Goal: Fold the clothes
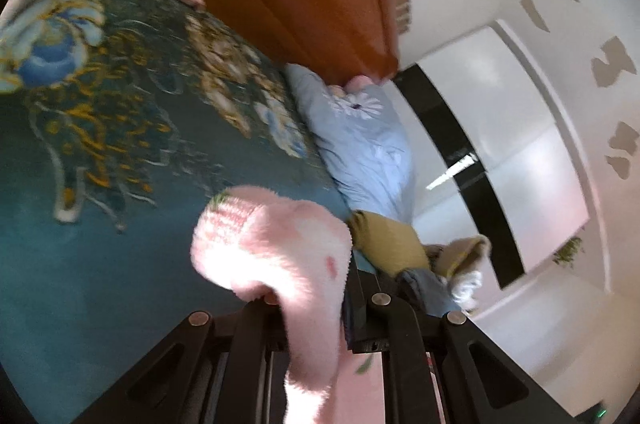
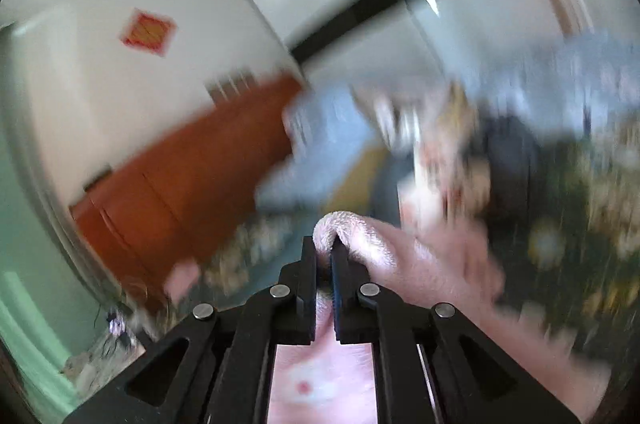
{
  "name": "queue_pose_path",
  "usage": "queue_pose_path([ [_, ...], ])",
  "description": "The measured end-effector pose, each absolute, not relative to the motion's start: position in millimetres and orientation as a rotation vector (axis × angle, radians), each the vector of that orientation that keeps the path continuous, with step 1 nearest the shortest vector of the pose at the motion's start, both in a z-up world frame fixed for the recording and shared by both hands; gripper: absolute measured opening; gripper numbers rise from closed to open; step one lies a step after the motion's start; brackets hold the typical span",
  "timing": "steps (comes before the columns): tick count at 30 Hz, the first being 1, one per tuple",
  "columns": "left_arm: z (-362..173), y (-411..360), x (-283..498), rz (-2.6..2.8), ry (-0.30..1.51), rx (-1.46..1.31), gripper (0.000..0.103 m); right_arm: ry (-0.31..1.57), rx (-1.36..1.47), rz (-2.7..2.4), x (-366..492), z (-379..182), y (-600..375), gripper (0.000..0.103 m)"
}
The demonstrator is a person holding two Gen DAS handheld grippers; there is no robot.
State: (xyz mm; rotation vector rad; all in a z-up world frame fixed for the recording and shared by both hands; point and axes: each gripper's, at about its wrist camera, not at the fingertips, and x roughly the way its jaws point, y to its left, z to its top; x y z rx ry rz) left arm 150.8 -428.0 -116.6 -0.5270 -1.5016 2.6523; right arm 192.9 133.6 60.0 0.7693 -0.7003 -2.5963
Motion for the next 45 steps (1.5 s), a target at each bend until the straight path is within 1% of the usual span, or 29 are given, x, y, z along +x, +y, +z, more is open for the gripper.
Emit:
queue_pose_path([
  [2,-122,-435,152,2.667,-1.537,-0.545,0.014,-0.723,0.994,-2.523,179,16,119,0.008],
  [3,-124,-438,153,2.673,-1.554,-0.554,0.014,-0.744,1.064,-2.494,175,0,115,0.009],
  [5,-130,-441,153,2.663,-1.582,-0.568,0.014,-0.793,1.154,-2.446,172,-25,115,0.01],
  [7,-132,-442,152,2.657,-1.59,-0.572,0.014,-0.83,1.193,-2.412,172,-35,117,0.012],
  [9,-132,-441,151,2.659,-1.584,-0.573,0.014,-0.83,1.182,-2.428,177,-26,125,0.013],
  [10,-132,-440,150,2.657,-1.582,-0.572,0.014,-0.828,1.168,-2.441,181,-18,131,0.02],
  [11,-132,-439,149,2.656,-1.582,-0.571,0.014,-0.826,1.149,-2.457,189,-9,139,0.024],
  [12,-132,-439,149,2.655,-1.584,-0.571,0.014,-0.819,1.135,-2.487,199,-2,146,0.033],
  [13,-133,-439,149,2.652,-1.586,-0.571,0.014,-0.807,1.122,-2.534,202,4,155,0.038],
  [17,-134,-440,149,2.638,-1.602,-0.565,0.014,-0.817,1.211,-2.678,235,4,196,0.04],
  [20,-135,-438,149,2.622,-1.613,-0.559,0.013,-0.909,1.368,-2.697,263,-25,223,0.042],
  [22,-135,-437,149,2.61,-1.619,-0.557,0.013,-0.984,1.459,-2.673,275,-47,234,0.045],
  [24,-136,-435,149,2.596,-1.626,-0.554,0.013,-1.059,1.527,-2.632,282,-68,239,0.046],
  [31,-136,-437,150,2.549,-1.643,-0.529,0.013,-1.228,1.6,-2.516,267,-117,226,0.046],
  [32,-135,-439,151,2.544,-1.643,-0.525,0.013,-1.248,1.618,-2.506,265,-122,224,0.045],
  [33,-135,-441,152,2.54,-1.645,-0.52,0.013,-1.254,1.629,-2.517,263,-123,221,0.037],
  [34,-135,-442,152,2.535,-1.649,-0.517,0.013,-1.24,1.64,-2.544,260,-121,219,0.016],
  [35,-135,-443,153,2.53,-1.653,-0.514,0.013,-1.225,1.643,-2.565,258,-117,219,0.015],
  [36,-135,-444,153,2.527,-1.654,-0.515,0.013,-1.216,1.63,-2.591,256,-109,219,0.01],
  [37,-135,-444,153,2.529,-1.649,-0.515,0.013,-1.198,1.606,-2.626,255,-99,220,0.007],
  [39,-133,-443,153,2.534,-1.639,-0.514,0.013,-1.123,1.5,-2.74,256,-67,224,0.006],
  [42,-130,-443,155,2.551,-1.63,-0.494,0.013,-0.979,1.196,-3.001,280,12,244,0.006],
  [45,-130,-442,156,2.556,-1.635,-0.487,0.013,-0.902,1.014,-3.181,311,63,268,0.006],
])
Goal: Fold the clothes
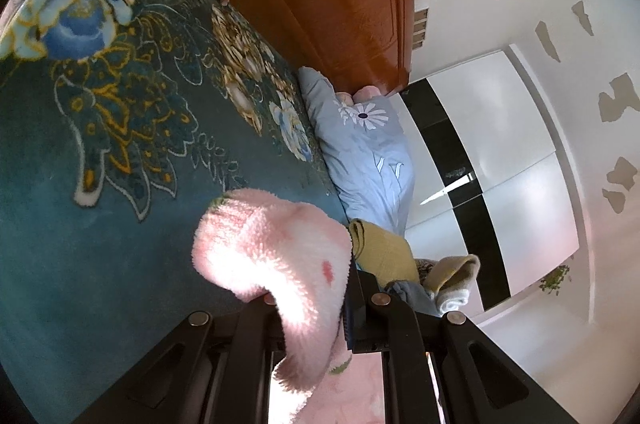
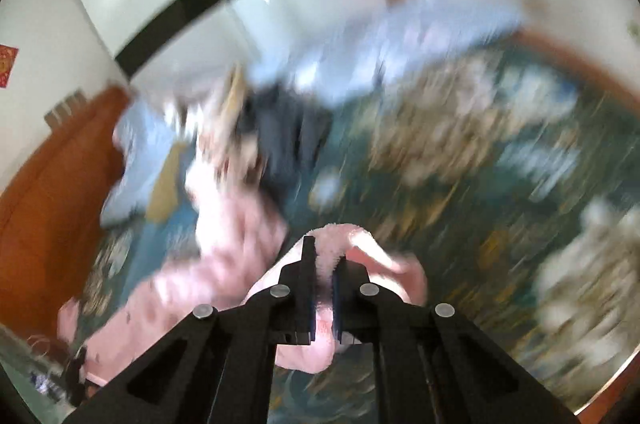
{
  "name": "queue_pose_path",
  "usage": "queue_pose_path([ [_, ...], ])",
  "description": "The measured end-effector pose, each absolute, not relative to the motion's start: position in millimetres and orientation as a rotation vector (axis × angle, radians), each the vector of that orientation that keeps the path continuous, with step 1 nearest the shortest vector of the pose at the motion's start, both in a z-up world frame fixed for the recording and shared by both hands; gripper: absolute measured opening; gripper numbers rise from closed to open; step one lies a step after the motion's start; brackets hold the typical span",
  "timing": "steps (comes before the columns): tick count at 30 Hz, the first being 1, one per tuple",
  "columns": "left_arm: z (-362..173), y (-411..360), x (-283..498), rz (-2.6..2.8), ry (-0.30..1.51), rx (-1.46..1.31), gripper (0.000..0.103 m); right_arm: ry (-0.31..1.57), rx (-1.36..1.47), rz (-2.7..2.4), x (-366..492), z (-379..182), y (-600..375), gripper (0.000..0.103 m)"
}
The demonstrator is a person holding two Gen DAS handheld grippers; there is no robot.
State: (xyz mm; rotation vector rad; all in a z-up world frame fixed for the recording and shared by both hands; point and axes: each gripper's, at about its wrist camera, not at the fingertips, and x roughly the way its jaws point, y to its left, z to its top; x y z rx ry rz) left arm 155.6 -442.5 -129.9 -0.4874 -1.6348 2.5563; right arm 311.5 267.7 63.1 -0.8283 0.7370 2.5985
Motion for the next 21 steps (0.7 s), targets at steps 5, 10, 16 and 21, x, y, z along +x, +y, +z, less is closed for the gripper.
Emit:
queue_pose_path([
  [5,-132,-442,158,2.571,-1.638,-0.511,0.013,0.716,-0.813,2.405,352,46,322,0.006],
  [10,-129,-442,162,2.6,-1.599,-0.525,0.013,1.044,-0.913,2.154,375,-37,375,0.006],
  [16,-127,-439,162,2.636,-1.575,-0.54,0.013,1.028,-0.871,2.248,352,-14,378,0.006],
  [21,-129,-439,160,2.647,-1.574,-0.564,0.013,1.003,-0.898,2.231,300,-12,394,0.006],
])
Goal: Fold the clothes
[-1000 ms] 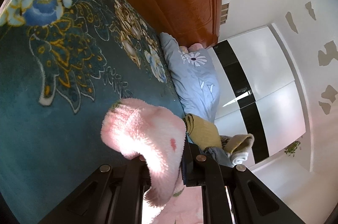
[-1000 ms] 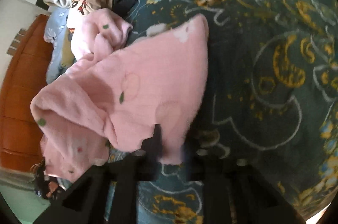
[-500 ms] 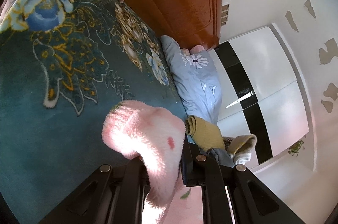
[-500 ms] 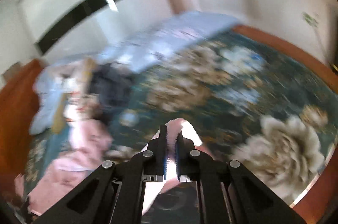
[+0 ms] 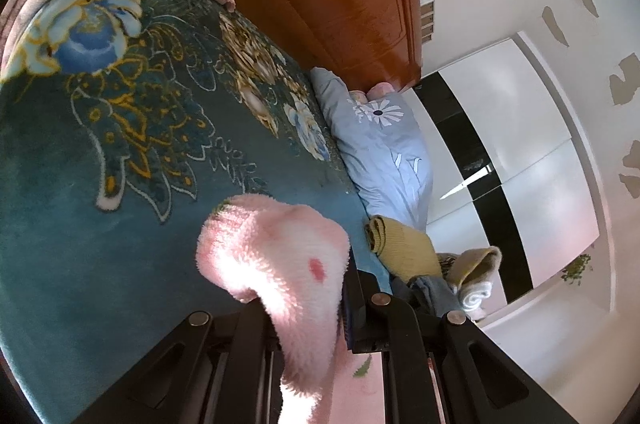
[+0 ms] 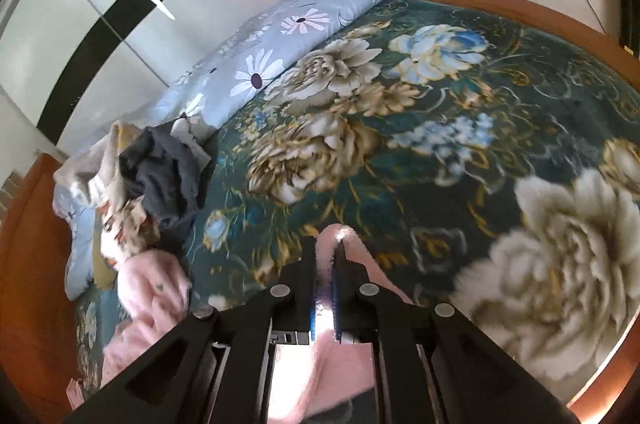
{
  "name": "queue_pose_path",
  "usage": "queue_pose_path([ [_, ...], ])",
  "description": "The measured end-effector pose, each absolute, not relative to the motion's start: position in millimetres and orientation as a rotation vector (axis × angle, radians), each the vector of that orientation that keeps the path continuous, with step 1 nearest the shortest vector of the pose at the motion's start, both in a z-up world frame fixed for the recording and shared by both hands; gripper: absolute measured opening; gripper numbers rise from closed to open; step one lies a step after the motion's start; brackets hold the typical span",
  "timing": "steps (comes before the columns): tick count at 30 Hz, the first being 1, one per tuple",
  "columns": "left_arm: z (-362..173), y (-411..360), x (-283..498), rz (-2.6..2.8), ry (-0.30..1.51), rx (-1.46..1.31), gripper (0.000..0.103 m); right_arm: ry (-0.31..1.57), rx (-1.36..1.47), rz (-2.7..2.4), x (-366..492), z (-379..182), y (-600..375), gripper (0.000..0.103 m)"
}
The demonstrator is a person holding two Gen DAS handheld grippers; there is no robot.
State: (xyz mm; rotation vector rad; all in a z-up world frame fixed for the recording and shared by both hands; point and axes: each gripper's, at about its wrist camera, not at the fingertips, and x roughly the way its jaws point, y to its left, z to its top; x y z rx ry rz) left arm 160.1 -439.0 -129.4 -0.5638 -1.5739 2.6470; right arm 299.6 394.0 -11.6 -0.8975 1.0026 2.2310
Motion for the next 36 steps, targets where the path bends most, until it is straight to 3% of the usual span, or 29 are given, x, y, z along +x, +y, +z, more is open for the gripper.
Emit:
queue_pose_path([
  [7,-129,-436,155,2.682,-1.537,-0.598,0.013,1.056,-1.009,2.105,231,-75,418,0.006],
  [11,-130,-433,151,2.696,-1.521,-0.613,0.013,1.077,-1.041,2.153,218,-81,416,0.008],
  [12,-130,-432,150,2.699,-1.518,-0.618,0.013,1.083,-1.038,2.175,219,-78,416,0.01],
  [15,-131,-430,148,2.702,-1.507,-0.632,0.013,1.09,-0.998,2.222,232,-64,416,0.032],
  [21,-133,-428,148,2.685,-1.524,-0.626,0.013,1.084,-1.124,2.255,267,-64,397,0.033],
  [29,-128,-427,151,2.681,-1.494,-0.618,0.013,1.145,-1.267,2.252,243,-103,361,0.04],
  [30,-128,-428,151,2.683,-1.492,-0.613,0.013,1.118,-1.269,2.246,239,-103,359,0.039],
  [32,-125,-426,150,2.686,-1.473,-0.596,0.013,1.042,-1.274,2.229,233,-101,354,0.012],
  [36,-115,-422,151,2.667,-1.449,-0.519,0.009,0.977,-1.215,2.292,225,-73,347,0.005],
])
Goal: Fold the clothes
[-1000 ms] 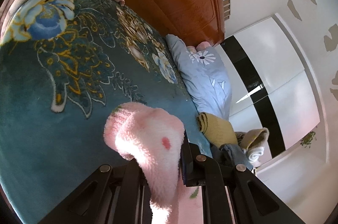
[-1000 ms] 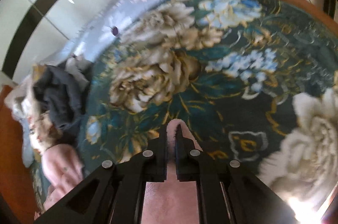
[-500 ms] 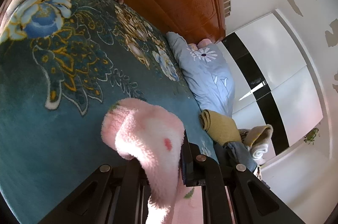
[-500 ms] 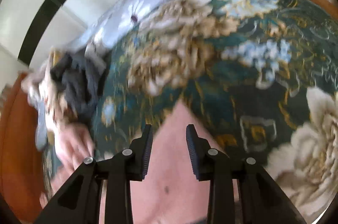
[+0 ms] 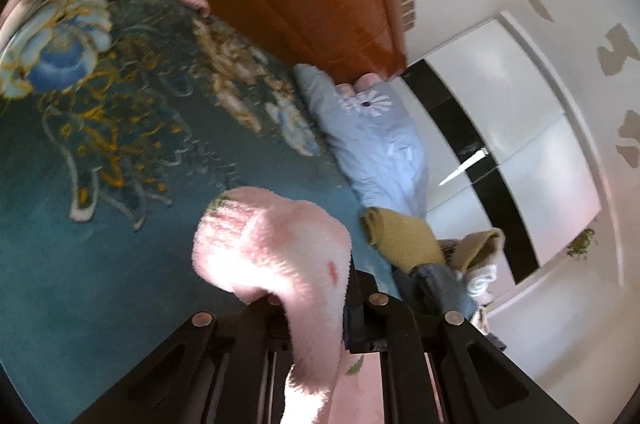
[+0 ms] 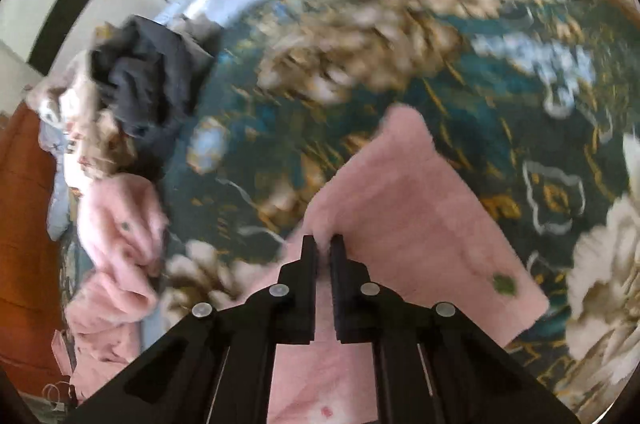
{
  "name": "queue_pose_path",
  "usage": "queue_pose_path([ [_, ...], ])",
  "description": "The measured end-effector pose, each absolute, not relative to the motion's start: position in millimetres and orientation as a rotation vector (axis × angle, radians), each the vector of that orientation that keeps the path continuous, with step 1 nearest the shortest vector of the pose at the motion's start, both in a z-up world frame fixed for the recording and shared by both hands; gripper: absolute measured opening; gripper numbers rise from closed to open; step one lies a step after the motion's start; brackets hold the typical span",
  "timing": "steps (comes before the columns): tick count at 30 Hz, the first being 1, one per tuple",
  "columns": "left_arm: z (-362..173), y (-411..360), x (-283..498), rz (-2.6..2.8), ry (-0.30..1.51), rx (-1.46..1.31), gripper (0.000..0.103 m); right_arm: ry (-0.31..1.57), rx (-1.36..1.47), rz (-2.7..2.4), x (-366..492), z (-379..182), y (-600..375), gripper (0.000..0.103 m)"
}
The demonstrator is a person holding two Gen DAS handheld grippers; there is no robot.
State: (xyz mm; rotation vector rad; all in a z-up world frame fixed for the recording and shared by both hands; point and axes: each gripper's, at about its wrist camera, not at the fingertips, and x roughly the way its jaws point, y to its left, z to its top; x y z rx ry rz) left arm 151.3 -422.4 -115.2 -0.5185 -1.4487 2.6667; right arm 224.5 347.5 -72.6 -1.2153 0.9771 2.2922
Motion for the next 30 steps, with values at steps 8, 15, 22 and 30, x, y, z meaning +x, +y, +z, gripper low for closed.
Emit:
queue_pose_path([
  [8,-92,-448,184,2.548,-1.525,-0.211,0.009,0.961,-0.722,2.632,264,61,342,0.003],
  [15,-123,-461,172,2.671,-1.644,-0.596,0.009,0.995,-1.021,2.36,309,-40,365,0.003],
  [22,-122,-456,171,2.699,-1.628,-0.603,0.009,1.182,-1.007,2.155,342,-90,409,0.003],
  [30,-127,-458,172,2.688,-1.639,-0.628,0.009,1.121,-1.13,2.261,315,-90,383,0.014],
])
